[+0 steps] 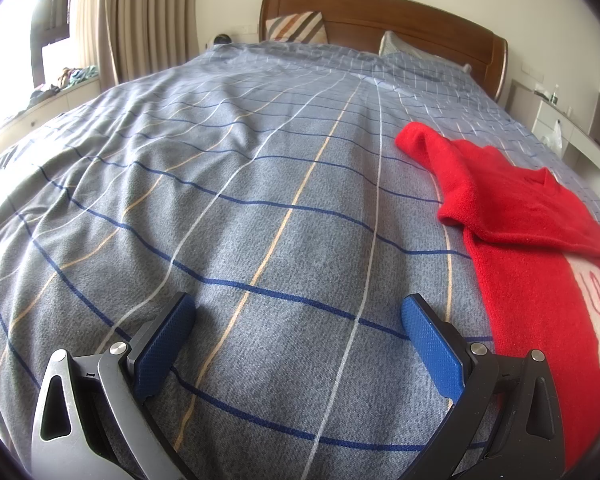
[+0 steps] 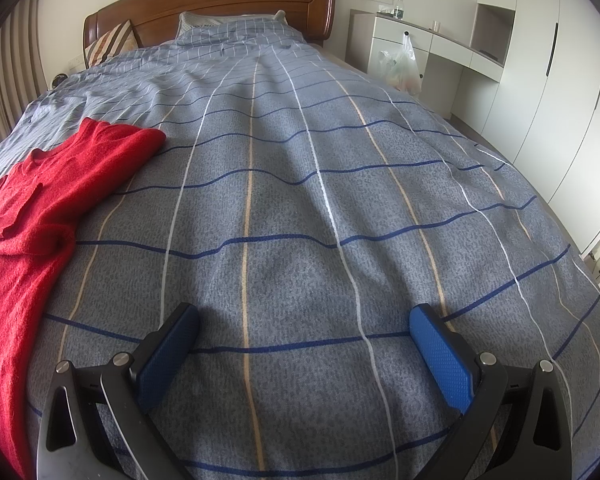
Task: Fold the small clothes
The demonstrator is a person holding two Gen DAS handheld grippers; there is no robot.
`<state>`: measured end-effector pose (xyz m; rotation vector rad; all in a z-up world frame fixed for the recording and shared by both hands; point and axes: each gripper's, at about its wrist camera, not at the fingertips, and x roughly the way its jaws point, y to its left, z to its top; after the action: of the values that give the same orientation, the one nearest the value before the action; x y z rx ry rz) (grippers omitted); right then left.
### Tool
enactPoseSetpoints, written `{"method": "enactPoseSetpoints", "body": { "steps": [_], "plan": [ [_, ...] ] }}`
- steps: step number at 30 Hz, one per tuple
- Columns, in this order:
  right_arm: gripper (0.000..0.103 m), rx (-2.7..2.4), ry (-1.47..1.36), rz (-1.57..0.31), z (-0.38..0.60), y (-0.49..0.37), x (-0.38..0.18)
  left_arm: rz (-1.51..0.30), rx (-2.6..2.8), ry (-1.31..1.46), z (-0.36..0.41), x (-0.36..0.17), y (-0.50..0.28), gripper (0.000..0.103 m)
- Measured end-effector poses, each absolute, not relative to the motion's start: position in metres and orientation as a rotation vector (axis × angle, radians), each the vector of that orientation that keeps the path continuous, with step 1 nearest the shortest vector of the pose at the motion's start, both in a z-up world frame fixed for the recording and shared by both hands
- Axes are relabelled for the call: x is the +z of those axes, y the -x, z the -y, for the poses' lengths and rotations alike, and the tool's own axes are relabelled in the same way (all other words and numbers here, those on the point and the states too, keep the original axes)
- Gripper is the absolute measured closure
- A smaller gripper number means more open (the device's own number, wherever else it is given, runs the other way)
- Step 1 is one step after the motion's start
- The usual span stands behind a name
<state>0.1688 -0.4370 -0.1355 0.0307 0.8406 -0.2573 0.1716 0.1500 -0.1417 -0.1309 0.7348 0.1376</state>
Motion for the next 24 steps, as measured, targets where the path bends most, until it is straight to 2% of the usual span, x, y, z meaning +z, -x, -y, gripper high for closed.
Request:
{"method": "enactPoseSetpoints", "body": {
  "steps": [5, 9, 15, 24],
  "plan": [
    [0.000, -0.257, -0.031, -0.840, 0.437, -0.169, -0.136, -0.831, 0.146, 0.117, -0.151, -0.128, -0.174, 0.002],
    [0.000, -0.257, -0.031, -0.840, 0.437, -0.169, -0.135, -0.814, 0.023, 0.228, -0.153, -0.108, -0.136, 0.002],
    [0.000, -0.257, -0.031, -0.840, 0.437, -0.169, -0.135, -0.961, -0.132, 0.195, -0.120, -0.117, -0.091, 0.002],
    [0.000, -0.246, -0.052, -0.844, 0.439, -0.170, -0.136, -1.073, -0.202, 0.285, -0.101, -0.132, -0.067, 0.002]
  ]
}}
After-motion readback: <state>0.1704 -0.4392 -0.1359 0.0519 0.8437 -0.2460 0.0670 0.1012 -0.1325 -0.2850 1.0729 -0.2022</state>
